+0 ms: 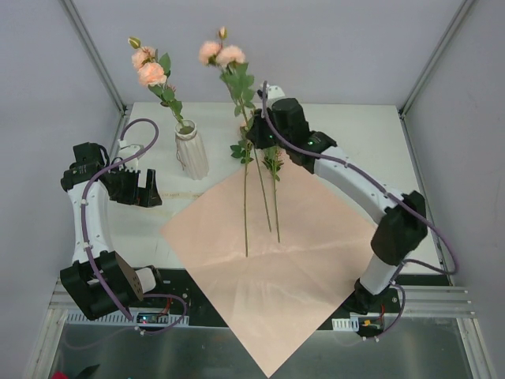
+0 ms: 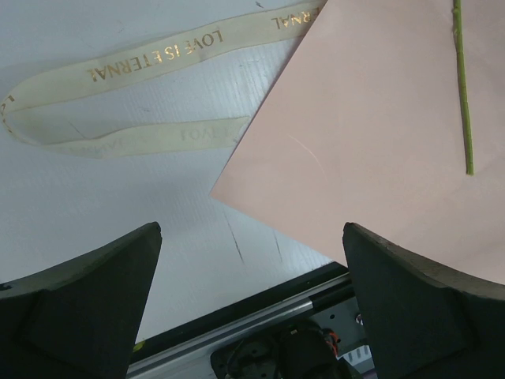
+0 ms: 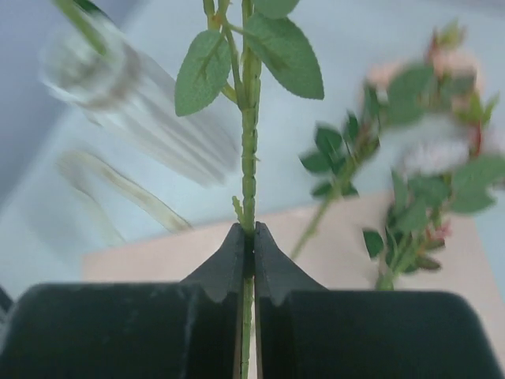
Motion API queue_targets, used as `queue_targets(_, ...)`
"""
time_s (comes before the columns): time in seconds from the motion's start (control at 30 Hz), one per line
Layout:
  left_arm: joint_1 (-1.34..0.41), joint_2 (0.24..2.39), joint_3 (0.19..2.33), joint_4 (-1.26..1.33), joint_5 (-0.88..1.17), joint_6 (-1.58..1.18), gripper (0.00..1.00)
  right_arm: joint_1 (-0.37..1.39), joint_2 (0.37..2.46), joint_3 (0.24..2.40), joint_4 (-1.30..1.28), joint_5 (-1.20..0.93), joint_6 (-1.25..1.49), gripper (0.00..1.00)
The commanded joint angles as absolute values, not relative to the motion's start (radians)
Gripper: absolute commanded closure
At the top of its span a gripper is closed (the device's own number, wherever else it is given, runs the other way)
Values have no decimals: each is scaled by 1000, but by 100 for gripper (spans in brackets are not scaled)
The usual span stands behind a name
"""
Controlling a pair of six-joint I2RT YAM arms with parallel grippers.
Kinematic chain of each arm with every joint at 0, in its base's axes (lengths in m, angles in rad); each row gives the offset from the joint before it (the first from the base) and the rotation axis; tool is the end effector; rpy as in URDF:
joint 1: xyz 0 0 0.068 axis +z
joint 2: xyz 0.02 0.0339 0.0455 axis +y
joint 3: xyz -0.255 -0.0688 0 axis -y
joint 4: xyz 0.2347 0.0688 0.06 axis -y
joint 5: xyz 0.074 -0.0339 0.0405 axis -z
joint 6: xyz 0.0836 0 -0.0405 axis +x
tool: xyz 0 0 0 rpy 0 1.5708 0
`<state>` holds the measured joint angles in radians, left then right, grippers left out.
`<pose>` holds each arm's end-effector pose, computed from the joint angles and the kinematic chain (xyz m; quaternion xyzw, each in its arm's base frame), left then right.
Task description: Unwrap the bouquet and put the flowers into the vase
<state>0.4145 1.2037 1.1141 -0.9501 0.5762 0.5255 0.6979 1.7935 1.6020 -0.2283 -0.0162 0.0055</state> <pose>0.2386 0.0552 0.2660 0.1258 0.9196 -0.1305 0.3485 0.3532 0.2980 0.3122 -0.2888 0.7876 0.1939 0.5086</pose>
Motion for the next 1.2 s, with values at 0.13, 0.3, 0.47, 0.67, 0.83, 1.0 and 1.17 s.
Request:
queue_targets(0.13, 425, 1183, 1146, -979, 624, 535, 1, 793, 1569, 1500, 570, -61, 17, 99)
queue_targets(0.3, 425, 1183, 1158, -979, 637, 520, 1, 840, 1736, 1653, 921, -130, -108, 99)
queue_targets(0.47, 426, 1169, 1158, -986, 653, 520, 1, 857, 1931, 1877, 992, -115, -193, 99)
queue_targets(0.67, 431, 1158, 1152, -999, 644, 543, 1, 853, 2038, 2080, 974, -95, -190, 99)
queue_targets(0.83, 437, 1170, 1149, -1002, 640, 563, 1, 848, 2039, 2109, 971, -94, -169, 99)
queue_targets(1.0, 437, 1175, 1140, -1002, 646, 572, 1, 839, 2016, 2083, 995, -86, -156, 99)
queue_targets(1.17, 440, 1175, 1132, -1002, 653, 577, 1, 836, 2034, 2108, 970, -101, -169, 99)
